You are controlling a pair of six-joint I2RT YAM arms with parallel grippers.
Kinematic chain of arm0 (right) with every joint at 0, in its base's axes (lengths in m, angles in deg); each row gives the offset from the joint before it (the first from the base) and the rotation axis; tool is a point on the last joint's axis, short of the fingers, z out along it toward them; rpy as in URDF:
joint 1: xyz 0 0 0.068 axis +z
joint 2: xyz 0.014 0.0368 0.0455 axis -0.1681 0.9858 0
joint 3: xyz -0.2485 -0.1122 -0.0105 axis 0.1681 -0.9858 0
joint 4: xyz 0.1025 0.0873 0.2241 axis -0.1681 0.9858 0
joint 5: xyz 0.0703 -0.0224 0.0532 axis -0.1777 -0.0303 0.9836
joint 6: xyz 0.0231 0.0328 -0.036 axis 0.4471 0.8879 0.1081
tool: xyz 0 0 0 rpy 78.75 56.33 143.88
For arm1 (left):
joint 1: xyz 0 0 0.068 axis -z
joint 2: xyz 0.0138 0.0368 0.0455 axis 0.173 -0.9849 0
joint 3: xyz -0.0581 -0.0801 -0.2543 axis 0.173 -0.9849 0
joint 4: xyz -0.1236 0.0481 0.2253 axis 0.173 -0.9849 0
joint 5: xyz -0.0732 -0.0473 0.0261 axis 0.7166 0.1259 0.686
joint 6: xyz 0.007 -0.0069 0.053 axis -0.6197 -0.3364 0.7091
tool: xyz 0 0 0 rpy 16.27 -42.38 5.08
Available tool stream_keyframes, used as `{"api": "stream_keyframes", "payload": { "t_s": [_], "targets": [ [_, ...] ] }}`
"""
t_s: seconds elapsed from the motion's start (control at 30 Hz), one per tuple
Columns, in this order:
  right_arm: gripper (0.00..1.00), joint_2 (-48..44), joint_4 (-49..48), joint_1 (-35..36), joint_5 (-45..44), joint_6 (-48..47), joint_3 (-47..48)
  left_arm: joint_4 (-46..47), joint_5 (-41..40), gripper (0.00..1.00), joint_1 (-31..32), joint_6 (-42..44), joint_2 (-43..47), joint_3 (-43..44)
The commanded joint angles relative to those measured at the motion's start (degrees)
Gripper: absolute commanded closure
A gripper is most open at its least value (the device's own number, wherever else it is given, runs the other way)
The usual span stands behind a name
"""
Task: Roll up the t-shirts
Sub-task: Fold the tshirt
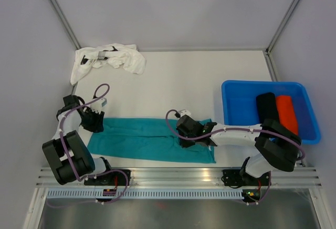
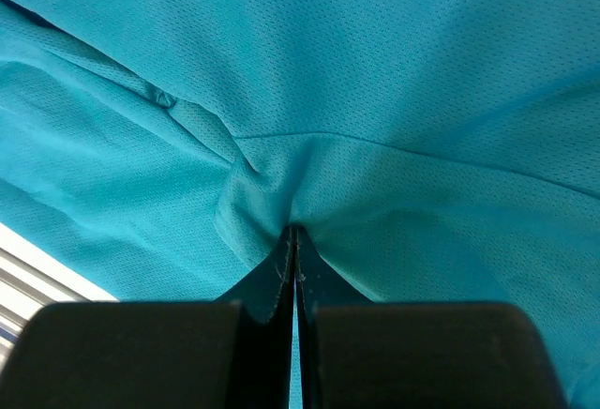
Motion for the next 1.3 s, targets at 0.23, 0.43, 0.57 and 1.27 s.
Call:
{"api": "stream_keyframes", "payload": {
  "t_s": [0.23, 0.43, 0.57, 1.27],
  "targets": [
    [1.00, -2.6, 2.3, 1.3, -2.5, -0.8, 2.3, -8.2, 5.2, 0.44, 2.9, 3.1, 4.8, 7.8],
    [1.00, -6.4, 1.4, 1.4, -1.8, -1.3, 1.0, -4.6, -1.9, 0.40, 10.8, 2.4, -0.1, 11.0],
    [1.00, -6.3, 0.6, 1.1, -2.5, -1.0, -0.1, -2.9, -7.4, 0.50, 14.6, -2.5, -6.5, 13.0],
    [1.00, -6.5, -5.2, 0.3, -1.2, 0.7, -7.3, -7.0, -17.4, 0.69, 15.0, 7.4, 2.3, -2.7]
  ]
}}
